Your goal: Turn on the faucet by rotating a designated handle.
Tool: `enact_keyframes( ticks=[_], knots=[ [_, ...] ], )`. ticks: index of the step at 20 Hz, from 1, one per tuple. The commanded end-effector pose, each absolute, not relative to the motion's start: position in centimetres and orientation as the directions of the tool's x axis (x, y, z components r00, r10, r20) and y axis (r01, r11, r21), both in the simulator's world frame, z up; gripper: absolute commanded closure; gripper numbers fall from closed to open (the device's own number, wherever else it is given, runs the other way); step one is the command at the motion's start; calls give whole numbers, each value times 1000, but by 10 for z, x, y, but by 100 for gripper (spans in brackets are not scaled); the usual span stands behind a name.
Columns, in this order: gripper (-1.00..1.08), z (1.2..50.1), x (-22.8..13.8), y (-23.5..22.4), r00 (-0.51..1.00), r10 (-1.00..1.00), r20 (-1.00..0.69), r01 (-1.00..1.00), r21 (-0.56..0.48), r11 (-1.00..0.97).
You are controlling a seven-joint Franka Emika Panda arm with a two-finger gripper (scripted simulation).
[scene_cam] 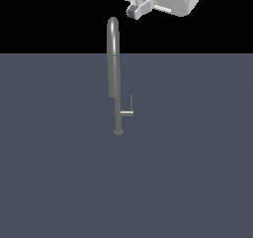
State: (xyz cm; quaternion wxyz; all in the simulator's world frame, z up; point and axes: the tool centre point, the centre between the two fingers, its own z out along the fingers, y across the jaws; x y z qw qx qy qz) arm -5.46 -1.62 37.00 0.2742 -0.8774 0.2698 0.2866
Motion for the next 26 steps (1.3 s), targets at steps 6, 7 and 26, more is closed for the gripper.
enact_keyframes(
  ticks=[6,7,26],
  knots=[
    [108,327,-21,-23,547,-305,-779,-763,-315,-565],
    [108,321,-17,-24,526,-300,-796,-780,-310,-544],
    [108,181,35,-23,87,-78,-993,-990,-78,-115]
  ],
)
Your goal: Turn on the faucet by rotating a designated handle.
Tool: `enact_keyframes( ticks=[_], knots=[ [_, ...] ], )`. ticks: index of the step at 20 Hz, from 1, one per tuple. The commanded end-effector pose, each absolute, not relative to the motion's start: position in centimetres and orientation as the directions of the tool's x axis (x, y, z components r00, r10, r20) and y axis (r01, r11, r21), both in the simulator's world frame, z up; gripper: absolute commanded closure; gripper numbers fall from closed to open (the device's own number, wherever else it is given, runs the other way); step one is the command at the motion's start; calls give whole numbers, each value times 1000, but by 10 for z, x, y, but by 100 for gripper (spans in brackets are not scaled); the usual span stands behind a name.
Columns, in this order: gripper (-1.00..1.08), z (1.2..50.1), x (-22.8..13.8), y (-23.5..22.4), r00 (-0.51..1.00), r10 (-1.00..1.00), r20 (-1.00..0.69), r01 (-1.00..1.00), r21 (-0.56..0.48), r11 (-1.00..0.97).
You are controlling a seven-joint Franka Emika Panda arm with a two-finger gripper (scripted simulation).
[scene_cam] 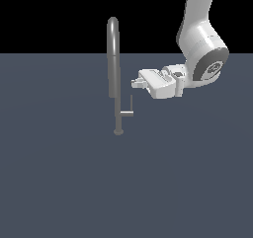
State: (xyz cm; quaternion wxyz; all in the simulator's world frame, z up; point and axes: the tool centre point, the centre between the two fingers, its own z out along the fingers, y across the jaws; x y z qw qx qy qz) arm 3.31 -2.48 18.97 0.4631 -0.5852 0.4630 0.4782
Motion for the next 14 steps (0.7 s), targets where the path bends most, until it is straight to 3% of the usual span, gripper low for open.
enact_keyframes(
  ticks=[1,14],
  knots=[
    [108,176,36,-23,72,-66,-995,-993,-66,-101],
    [108,148,39,-16,-2,0,-1000,-1000,2,-28]
  ],
)
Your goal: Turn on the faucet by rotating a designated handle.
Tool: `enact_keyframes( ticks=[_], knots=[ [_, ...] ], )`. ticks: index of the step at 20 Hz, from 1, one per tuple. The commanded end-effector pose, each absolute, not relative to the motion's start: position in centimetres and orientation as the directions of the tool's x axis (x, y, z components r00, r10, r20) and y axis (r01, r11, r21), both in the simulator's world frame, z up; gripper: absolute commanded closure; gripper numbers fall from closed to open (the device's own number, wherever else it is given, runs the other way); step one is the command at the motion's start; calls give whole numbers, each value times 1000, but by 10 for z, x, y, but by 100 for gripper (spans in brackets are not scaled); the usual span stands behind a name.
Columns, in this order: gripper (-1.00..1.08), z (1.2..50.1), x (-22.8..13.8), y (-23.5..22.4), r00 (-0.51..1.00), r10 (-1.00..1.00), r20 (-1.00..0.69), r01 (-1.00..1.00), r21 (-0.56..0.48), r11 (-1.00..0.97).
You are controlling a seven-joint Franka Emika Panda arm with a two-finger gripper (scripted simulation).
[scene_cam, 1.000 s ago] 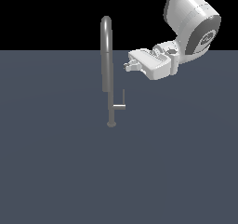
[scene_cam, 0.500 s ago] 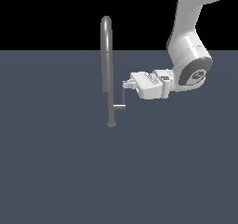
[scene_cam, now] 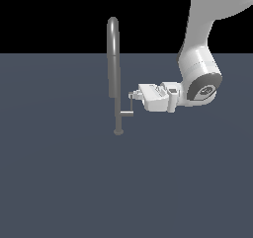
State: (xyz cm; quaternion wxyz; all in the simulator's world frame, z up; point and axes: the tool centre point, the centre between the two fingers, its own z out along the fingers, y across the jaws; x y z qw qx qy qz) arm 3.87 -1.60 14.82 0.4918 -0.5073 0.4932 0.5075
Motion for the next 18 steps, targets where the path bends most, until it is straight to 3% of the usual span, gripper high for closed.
enact_keyframes(
  ticks=[1,18],
  knots=[
    [108,148,39,-16,-2,0,-1000,-1000,2,-28],
    [108,156,4,-17,-1,-2,-1000,-1000,1,-26]
  ],
)
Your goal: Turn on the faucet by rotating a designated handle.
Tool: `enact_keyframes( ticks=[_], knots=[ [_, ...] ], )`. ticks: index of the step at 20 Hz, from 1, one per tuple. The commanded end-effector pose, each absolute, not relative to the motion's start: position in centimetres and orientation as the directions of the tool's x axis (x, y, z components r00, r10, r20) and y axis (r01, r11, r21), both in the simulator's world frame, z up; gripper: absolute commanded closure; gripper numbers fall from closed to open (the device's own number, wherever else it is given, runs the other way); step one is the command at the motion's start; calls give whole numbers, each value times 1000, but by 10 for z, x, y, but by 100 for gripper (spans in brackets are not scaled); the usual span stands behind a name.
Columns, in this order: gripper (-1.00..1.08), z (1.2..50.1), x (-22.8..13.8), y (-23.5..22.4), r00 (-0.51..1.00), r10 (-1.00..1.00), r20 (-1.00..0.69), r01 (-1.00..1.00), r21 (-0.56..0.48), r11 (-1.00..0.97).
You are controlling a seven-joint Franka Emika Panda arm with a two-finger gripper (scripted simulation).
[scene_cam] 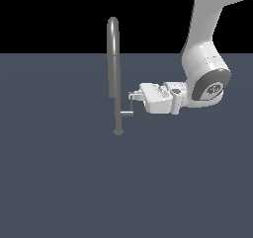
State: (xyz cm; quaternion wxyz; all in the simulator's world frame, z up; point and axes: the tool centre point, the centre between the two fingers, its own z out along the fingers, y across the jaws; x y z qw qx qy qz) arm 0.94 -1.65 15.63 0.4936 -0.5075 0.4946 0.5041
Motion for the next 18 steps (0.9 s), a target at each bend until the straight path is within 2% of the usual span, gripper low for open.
enact_keyframes(
  ticks=[1,8,10,18],
  knots=[
    [108,156,0,-17,-1,-2,-1000,-1000,1,-26],
    [108,154,-24,-17,-1,0,-1000,-1000,1,-28],
    [108,158,-15,-17,12,-5,-1000,-1000,-12,-24],
    [108,136,-50,-18,0,0,-1000,-1000,0,-28]
  ],
)
